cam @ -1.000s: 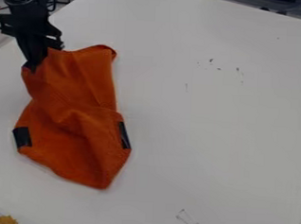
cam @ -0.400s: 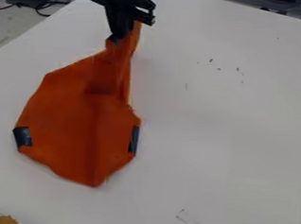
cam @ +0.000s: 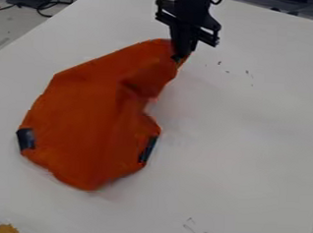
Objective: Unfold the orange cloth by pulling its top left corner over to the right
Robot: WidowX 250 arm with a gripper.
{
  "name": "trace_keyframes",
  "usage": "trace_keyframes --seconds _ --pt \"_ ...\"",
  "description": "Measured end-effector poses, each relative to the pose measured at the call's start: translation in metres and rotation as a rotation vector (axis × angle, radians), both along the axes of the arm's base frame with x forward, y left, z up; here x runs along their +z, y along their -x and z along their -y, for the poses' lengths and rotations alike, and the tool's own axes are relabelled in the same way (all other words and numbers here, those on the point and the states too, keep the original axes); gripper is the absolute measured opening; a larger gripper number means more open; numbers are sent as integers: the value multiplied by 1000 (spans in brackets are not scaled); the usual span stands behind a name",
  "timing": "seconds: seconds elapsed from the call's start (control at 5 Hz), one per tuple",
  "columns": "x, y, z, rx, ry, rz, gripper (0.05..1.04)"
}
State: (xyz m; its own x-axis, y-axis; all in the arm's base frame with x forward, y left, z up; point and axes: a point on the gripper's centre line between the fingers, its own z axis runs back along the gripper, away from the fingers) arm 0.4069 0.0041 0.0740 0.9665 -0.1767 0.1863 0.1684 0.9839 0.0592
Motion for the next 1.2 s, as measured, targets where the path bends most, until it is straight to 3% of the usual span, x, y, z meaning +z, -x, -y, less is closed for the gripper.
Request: trace_keyframes --seconds 0.4,0.6,1.0,1.2 --pt "-40 -12 15 57 97 -45 68" --pt "-50 -23 31 66 116 -46 68" --pt "-60 -48 57 38 101 -54 97" --pt "-64 -48 57 59 82 -35 267"
